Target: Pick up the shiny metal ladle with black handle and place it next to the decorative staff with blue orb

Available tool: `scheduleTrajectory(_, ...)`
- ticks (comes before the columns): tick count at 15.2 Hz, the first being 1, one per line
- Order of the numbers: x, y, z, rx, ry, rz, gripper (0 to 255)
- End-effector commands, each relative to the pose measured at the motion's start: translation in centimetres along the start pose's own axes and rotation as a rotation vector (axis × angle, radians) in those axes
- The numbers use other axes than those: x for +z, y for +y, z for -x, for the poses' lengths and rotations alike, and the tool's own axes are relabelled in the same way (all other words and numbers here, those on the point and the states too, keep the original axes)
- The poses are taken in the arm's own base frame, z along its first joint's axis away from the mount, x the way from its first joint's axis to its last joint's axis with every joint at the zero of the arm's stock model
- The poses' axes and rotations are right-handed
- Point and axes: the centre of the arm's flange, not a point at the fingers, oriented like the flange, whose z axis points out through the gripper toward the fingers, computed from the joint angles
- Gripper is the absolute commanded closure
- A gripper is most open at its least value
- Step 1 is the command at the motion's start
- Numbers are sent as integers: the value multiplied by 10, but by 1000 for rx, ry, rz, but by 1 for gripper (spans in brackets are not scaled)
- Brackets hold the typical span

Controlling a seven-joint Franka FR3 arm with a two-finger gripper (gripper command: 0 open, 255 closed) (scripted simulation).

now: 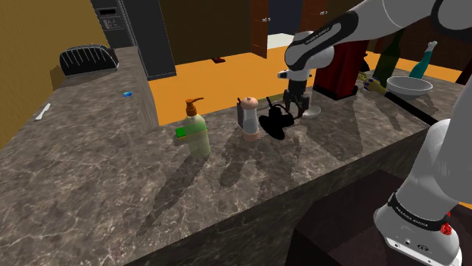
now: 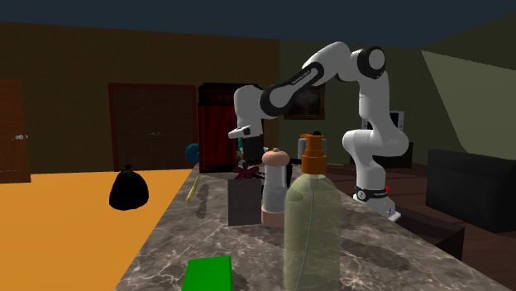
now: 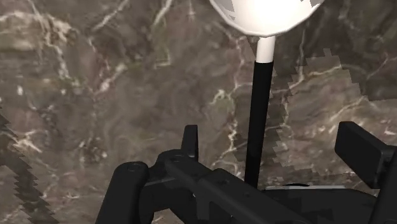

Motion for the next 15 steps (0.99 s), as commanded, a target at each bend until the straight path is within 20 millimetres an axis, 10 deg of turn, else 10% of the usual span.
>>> scheduleTrajectory(1, 11, 0, 0, -5, 0, 0, 0)
scheduleTrajectory(12, 30, 0, 0, -5, 0, 0, 0)
scheduleTrajectory(13, 30, 0, 0, -5, 0, 0, 255)
scheduleTrajectory(15, 30, 0, 0, -5, 0, 0, 255)
